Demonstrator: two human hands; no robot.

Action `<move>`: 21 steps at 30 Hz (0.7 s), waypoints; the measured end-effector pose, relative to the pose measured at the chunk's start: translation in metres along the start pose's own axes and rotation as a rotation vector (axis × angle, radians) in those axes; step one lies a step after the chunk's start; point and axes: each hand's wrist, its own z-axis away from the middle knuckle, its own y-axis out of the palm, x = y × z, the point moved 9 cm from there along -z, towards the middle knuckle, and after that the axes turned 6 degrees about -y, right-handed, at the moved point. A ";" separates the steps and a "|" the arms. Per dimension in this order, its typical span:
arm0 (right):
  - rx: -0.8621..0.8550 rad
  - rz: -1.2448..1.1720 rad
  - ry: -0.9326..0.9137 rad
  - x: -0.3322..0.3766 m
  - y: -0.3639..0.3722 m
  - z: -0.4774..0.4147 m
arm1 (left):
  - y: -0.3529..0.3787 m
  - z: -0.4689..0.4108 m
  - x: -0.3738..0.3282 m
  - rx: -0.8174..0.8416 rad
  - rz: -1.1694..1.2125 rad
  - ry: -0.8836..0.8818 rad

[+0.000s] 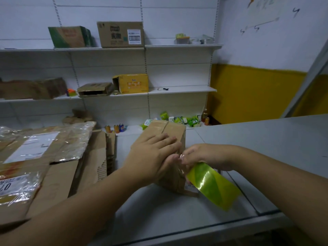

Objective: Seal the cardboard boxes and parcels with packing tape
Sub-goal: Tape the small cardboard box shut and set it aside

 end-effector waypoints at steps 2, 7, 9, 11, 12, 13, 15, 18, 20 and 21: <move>0.030 -0.027 -0.012 -0.002 0.005 0.000 | -0.004 0.001 0.000 -0.086 0.034 0.016; 0.039 -0.171 0.049 -0.014 0.006 0.011 | -0.005 0.000 0.008 -0.212 0.081 0.092; 0.040 -0.197 0.107 -0.031 0.003 0.018 | -0.003 0.002 0.010 -0.221 0.110 0.092; 0.016 -0.206 0.177 -0.056 -0.004 0.026 | -0.003 0.001 0.014 -0.231 0.118 0.095; -0.010 -0.168 0.191 -0.066 -0.009 0.030 | -0.003 0.001 0.015 -0.236 0.122 0.097; -0.020 -0.104 0.204 -0.071 -0.012 0.036 | -0.003 0.001 0.016 -0.246 0.130 0.098; 0.030 -0.096 0.230 -0.068 -0.007 0.047 | -0.004 0.000 0.017 -0.257 0.158 0.092; 0.126 -0.087 0.188 -0.045 0.006 0.057 | -0.006 -0.001 0.016 -0.238 0.163 0.047; 0.076 0.026 0.079 -0.035 0.003 0.053 | -0.009 0.003 0.015 -0.260 0.117 -0.014; 0.028 0.068 0.025 -0.033 0.002 0.050 | -0.018 0.009 0.015 -0.306 0.154 -0.091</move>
